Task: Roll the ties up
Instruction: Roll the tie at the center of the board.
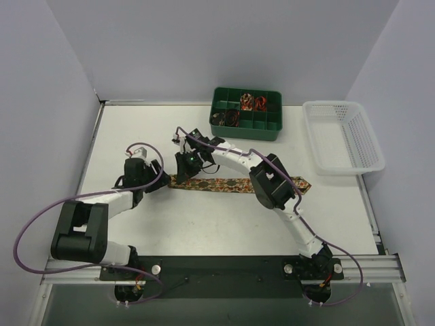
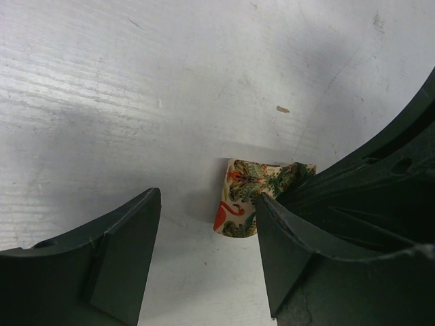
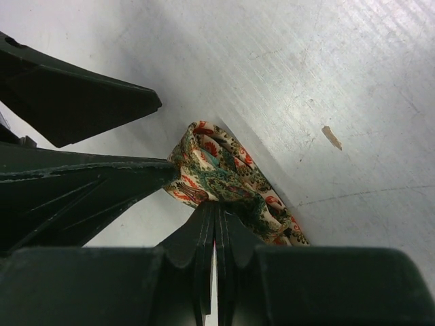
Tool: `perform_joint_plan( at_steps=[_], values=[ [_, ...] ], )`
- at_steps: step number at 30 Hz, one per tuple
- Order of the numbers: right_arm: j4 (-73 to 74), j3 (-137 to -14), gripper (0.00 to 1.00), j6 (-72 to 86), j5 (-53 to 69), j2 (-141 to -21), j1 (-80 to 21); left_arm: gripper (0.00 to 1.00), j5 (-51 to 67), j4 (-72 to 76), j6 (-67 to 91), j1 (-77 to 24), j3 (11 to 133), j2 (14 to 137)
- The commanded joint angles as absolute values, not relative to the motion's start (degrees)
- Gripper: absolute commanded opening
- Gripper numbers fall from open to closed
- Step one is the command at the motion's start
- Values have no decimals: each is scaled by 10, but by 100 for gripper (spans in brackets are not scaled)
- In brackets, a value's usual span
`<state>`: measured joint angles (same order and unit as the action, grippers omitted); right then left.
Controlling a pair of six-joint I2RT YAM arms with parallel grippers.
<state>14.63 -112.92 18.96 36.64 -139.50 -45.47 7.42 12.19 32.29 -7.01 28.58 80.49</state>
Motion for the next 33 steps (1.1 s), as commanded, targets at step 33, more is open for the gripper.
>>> perform_joint_plan(
  at_steps=[33],
  values=[
    [126,-1139,2,246,330,-1392,-425,68,144,257,350,-53,256,831]
  ],
)
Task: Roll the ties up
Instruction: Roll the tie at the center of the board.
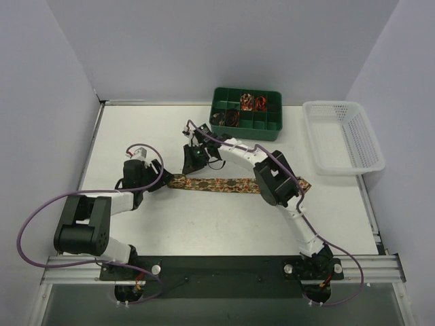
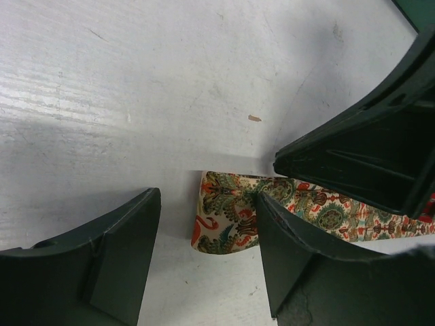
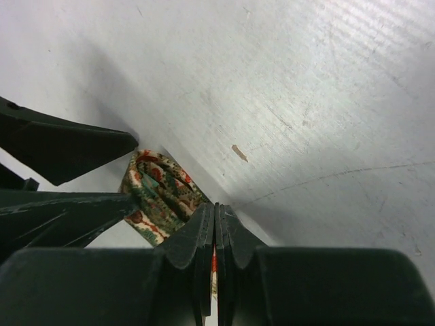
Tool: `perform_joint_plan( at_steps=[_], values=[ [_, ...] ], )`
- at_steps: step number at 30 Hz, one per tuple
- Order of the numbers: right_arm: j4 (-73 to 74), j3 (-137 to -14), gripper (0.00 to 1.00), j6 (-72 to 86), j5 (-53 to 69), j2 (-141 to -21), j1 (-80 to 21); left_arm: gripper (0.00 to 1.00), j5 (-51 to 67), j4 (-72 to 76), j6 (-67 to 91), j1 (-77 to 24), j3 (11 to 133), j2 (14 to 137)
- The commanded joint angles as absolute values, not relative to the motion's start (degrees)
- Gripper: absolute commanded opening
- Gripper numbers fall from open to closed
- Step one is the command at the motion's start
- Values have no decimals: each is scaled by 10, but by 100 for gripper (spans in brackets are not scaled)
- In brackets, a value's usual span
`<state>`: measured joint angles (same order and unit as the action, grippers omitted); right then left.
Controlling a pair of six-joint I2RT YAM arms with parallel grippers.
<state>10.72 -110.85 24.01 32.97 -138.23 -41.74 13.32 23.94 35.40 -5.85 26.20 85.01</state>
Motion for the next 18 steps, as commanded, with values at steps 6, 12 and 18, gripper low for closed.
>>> perform_joint_plan(
  at_steps=[6,12,18],
  values=[
    [131,-1135,2,243,334,-1383,-428,68,149,258,349,-51,255,833],
    [130,-1121,2,238,318,-1364,-429,68,150,262,351,-51,253,838],
    [132,-1122,2,246,304,-1350,-416,68,151,263,351,-51,252,835]
  ],
)
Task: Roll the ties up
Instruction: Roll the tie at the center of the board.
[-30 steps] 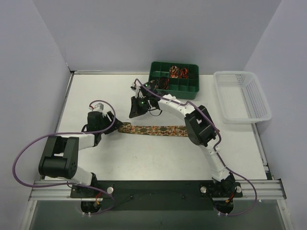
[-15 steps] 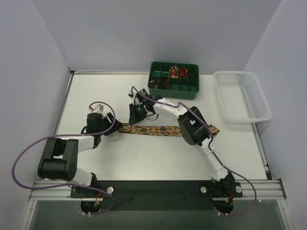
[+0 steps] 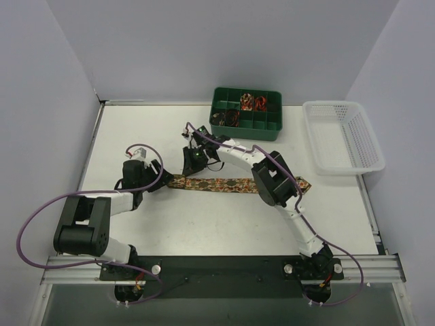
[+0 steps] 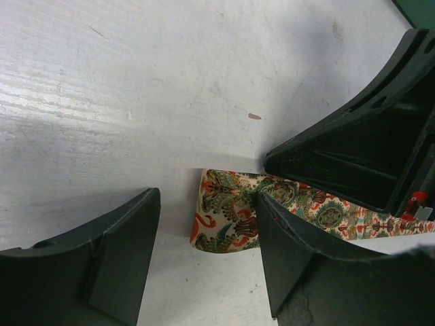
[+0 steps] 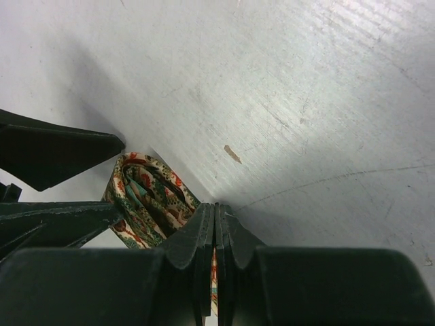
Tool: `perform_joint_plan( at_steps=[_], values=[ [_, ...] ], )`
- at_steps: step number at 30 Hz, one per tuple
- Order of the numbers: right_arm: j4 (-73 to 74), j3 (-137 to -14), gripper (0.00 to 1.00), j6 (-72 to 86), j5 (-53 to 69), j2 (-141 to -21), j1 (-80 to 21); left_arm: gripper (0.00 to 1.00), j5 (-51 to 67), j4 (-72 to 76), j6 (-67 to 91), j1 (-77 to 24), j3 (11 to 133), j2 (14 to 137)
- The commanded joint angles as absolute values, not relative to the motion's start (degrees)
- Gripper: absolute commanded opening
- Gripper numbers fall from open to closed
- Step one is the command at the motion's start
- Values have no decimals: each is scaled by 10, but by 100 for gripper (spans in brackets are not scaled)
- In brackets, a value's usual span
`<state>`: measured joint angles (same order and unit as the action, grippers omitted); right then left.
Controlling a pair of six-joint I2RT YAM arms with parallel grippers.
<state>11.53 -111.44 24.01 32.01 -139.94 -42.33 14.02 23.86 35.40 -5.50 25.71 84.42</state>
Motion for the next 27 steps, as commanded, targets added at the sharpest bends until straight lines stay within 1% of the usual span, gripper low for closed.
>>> perform_joint_plan(
  at_steps=[1,5,14,27],
  values=[
    [132,-1121,2,246,302,-1346,-413,68,151,263,352,-50,252,834],
    [131,-1106,2,247,299,-1314,-401,68,157,265,349,-50,254,831],
    [132,-1074,2,239,315,-1271,-411,68,161,263,345,-50,258,838],
    [155,-1070,2,218,325,-1303,-441,68,162,257,345,-50,265,842]
  ],
)
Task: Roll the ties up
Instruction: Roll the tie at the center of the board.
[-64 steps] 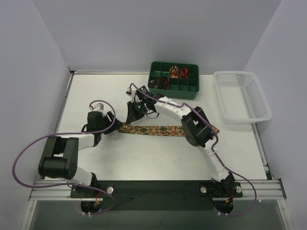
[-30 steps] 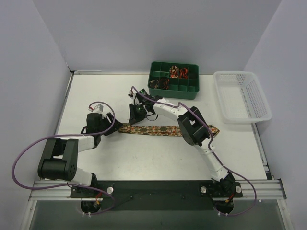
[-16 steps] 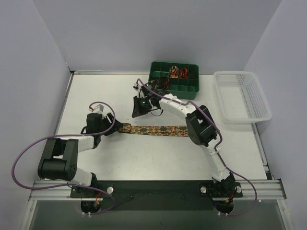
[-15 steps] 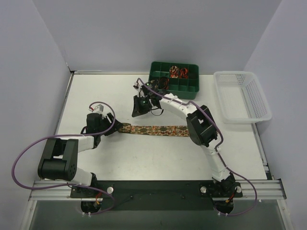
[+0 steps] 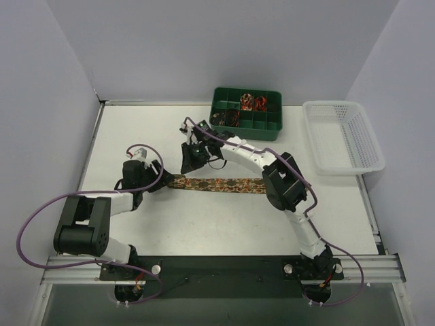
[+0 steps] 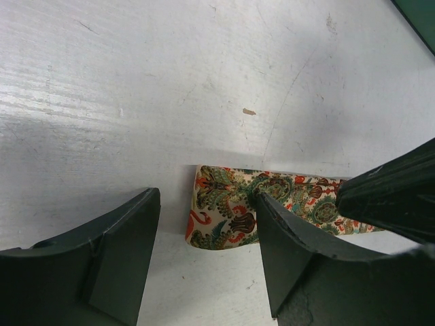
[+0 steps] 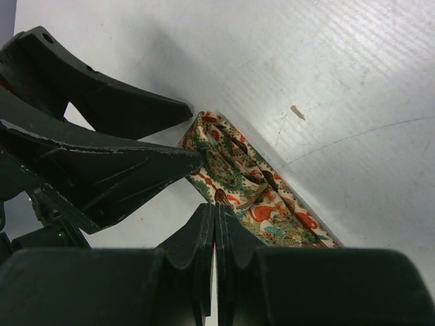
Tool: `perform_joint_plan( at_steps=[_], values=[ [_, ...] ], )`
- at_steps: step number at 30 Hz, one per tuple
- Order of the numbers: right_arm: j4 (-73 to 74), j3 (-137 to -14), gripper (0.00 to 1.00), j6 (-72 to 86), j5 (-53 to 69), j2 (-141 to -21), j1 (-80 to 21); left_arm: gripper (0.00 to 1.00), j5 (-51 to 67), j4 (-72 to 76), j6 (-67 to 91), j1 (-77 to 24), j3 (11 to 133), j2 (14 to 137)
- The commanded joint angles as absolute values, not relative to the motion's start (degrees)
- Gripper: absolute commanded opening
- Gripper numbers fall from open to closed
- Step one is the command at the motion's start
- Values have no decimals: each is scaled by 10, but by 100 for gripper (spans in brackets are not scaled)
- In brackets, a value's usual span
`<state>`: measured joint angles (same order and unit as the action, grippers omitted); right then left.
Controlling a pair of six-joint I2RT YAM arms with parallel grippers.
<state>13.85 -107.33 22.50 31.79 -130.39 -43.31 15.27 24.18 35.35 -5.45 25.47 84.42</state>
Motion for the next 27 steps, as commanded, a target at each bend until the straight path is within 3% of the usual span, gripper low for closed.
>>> perform_joint_plan(
  at_steps=[1,18,27],
  values=[
    [155,-1072,2,218,323,-1308,-442,68,162,257,345,-50,264,841],
    [170,-1085,2,205,299,-1365,-443,68,183,284,353,-52,258,855],
    [169,-1069,2,203,294,-1357,-443,57,208,332,373,-61,251,888]
  ],
)
